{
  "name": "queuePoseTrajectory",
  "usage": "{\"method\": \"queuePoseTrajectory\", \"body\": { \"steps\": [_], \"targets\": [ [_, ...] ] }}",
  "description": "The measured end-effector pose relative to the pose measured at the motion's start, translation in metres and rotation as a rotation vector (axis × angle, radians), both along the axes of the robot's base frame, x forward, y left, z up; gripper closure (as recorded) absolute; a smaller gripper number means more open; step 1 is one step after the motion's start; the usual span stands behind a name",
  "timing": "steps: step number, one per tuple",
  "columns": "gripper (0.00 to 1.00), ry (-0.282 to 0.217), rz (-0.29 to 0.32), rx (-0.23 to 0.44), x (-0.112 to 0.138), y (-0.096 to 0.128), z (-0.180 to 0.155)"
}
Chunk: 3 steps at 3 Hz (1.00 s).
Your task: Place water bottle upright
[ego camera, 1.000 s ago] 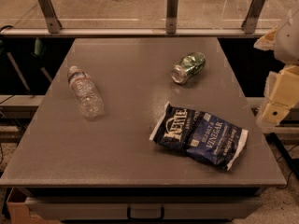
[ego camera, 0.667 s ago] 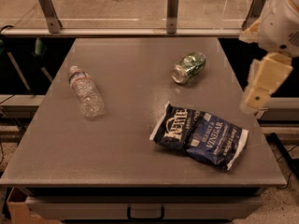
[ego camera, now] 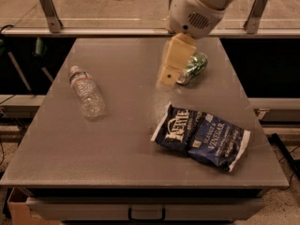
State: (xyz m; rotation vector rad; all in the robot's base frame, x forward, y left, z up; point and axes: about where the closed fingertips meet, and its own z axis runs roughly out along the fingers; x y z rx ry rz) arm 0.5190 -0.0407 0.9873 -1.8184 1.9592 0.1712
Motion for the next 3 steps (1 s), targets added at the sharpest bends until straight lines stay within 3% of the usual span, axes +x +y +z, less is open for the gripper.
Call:
{"method": "queuePoseTrajectory", "body": {
  "steps": [1,2,3],
  "targets": [
    [0.00,0.053,-0.035,0.105,-0.005,0.081,0.016],
    [0.00,0.053,-0.035,0.105,-0.005,0.081,0.016],
    [0.00,0.051,-0.037,0.115,0.003,0.098,0.014]
  ]
}}
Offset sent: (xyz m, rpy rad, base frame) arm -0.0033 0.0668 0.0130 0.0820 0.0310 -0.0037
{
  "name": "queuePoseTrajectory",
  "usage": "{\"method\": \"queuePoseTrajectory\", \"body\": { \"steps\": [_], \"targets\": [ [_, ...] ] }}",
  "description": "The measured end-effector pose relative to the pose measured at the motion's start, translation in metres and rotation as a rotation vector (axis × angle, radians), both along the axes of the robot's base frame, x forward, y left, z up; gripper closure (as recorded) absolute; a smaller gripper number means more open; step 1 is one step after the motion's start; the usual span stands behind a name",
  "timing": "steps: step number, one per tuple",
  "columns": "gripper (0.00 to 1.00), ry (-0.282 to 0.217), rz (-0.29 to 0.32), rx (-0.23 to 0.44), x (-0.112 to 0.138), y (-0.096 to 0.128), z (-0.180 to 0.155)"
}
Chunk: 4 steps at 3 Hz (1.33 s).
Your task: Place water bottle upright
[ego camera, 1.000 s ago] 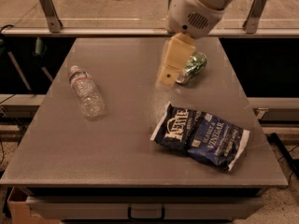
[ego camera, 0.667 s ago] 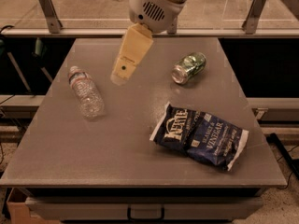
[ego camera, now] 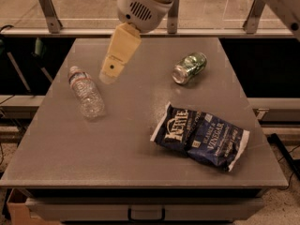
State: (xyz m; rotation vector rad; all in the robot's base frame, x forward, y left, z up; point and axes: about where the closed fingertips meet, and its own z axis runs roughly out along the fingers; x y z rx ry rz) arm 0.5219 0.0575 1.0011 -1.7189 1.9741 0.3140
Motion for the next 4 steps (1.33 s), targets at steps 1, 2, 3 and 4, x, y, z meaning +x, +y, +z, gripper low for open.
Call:
{"method": "queuePoseTrajectory", "body": {
  "steps": [1,2,3,4],
  "targets": [
    [0.00,0.027,-0.016,0.051,0.018,0.054,-0.012],
    [0.00,0.078,-0.079,0.097,0.037,0.111,-0.025],
    [0.00,0.115,-0.166,0.109,0.052,0.155,-0.038],
    [0.00,0.125,-0.295,0.072,0.067,0.180,-0.059]
  ]
}}
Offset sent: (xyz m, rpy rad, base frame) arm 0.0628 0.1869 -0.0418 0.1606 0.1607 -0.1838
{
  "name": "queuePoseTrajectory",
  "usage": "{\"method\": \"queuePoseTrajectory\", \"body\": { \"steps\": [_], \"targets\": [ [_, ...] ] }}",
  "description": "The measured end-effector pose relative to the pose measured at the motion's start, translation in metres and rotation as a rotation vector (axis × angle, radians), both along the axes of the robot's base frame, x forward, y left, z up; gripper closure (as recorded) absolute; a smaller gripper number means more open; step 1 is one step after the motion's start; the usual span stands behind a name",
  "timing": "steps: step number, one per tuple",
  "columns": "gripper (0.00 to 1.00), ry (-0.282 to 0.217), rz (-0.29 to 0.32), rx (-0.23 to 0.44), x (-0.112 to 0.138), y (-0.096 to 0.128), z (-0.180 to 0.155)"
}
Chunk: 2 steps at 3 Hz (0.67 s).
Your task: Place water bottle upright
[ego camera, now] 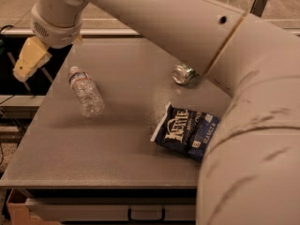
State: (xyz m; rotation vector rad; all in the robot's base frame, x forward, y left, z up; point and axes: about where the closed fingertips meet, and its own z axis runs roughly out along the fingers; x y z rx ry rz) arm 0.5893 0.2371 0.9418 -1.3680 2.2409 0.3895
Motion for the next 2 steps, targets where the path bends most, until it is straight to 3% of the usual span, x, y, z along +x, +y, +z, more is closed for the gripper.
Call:
{"method": "queuePoseTrajectory", "body": {
  "steps": [1,2],
  "targets": [
    [0.00,0.038,-0.160,-0.069,0.010,-0.004,-0.031],
    [0.00,0.084,-0.275,-0.127,0.013,-0.014,-0.059]
  ]
}}
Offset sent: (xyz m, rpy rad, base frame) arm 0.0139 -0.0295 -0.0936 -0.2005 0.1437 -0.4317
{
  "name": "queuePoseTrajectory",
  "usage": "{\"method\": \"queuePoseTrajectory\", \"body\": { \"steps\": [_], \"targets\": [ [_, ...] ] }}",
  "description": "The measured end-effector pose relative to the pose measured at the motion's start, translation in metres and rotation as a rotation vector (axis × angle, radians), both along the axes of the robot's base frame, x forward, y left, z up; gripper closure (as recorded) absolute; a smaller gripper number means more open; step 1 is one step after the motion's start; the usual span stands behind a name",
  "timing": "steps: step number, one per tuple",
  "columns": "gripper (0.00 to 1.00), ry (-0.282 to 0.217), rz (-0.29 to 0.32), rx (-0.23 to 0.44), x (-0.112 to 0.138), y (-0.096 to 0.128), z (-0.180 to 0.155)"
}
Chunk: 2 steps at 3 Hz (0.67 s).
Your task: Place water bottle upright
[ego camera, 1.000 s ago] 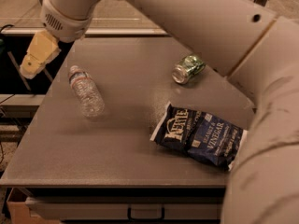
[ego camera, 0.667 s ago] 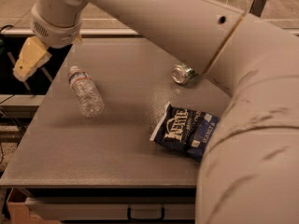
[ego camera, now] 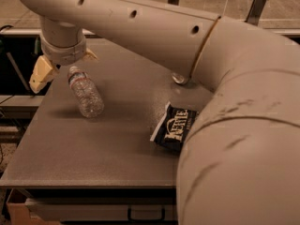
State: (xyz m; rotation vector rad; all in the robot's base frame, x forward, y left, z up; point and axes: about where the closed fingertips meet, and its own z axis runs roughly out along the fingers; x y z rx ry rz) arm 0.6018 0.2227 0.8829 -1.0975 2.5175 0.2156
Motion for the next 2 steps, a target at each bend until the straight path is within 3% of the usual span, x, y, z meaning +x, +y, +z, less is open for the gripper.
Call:
{"method": "queuePoseTrajectory", "body": {
  "steps": [1,2],
  "targets": [
    [0.00,0.048,-0.066,-0.052,0.003,-0.005,-0.028],
    [0.17,0.072,-0.105,-0.083,0.012,-0.010,-0.043]
  ]
}}
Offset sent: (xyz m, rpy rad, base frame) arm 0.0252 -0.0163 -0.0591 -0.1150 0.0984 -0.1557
